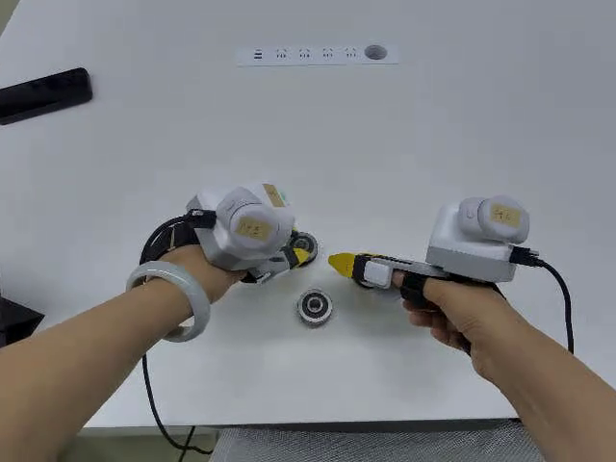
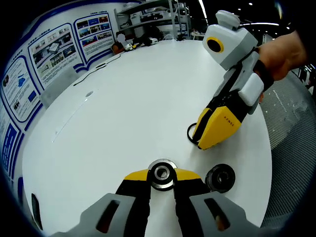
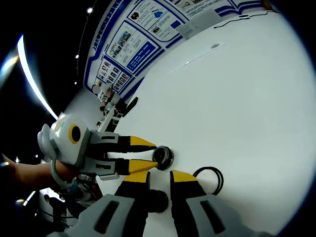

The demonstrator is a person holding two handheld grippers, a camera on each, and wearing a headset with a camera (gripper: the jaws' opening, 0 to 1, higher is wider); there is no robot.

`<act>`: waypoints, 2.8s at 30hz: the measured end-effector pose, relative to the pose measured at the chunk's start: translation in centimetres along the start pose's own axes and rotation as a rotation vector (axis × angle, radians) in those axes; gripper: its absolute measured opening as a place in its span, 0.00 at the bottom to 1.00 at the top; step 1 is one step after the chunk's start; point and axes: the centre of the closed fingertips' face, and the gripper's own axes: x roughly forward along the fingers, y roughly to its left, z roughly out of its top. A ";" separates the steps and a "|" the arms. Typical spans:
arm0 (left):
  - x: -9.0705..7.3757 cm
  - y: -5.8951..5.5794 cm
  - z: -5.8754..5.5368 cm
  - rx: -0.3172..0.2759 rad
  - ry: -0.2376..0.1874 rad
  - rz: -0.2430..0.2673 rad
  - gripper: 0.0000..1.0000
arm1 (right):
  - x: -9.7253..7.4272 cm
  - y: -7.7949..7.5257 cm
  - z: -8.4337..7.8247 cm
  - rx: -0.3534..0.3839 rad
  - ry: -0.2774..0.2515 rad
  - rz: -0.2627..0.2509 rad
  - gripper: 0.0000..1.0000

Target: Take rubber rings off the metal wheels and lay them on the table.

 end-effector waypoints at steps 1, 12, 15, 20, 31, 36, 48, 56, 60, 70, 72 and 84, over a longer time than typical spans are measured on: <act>0.1 0.0 0.0 0.001 0.002 -0.001 0.18 | 0.0 0.0 0.0 0.001 0.000 0.000 0.17; 0.2 0.0 0.0 -0.006 0.014 -0.020 0.14 | 0.2 0.0 0.5 0.012 -0.012 0.004 0.17; 0.2 0.0 0.0 -0.004 0.016 -0.023 0.14 | 0.4 0.1 0.6 0.016 -0.013 0.009 0.18; 0.2 0.0 0.0 -0.016 0.013 -0.026 0.14 | 1.2 0.2 1.1 0.023 -0.014 0.017 0.18; 0.2 0.0 -0.2 -0.043 0.006 -0.034 0.14 | 3.5 0.2 2.0 0.033 0.008 0.035 0.19; 0.2 0.0 -0.2 -0.045 0.005 -0.033 0.14 | 4.3 -0.1 2.0 0.028 0.025 0.033 0.19; 0.2 -0.1 -0.2 -0.044 0.002 -0.034 0.14 | 5.0 -0.3 1.3 0.039 0.067 0.047 0.20; 0.2 -0.1 -0.2 -0.046 0.001 -0.033 0.14 | 4.5 0.2 0.8 0.053 0.086 0.071 0.19; 0.1 -0.1 -0.2 -0.044 0.000 -0.033 0.14 | 4.2 0.0 1.0 0.045 0.079 0.065 0.16; 0.1 0.0 -0.2 -0.042 -0.001 -0.034 0.14 | 4.4 -0.6 1.0 0.044 0.085 0.049 0.02; 0.1 0.0 -0.2 -0.043 -0.001 -0.033 0.14 | 4.5 -0.6 0.8 0.034 0.087 0.048 0.02; 0.1 0.1 -0.2 -0.043 -0.001 -0.033 0.14 | 4.9 -0.8 1.4 0.040 0.065 0.053 0.16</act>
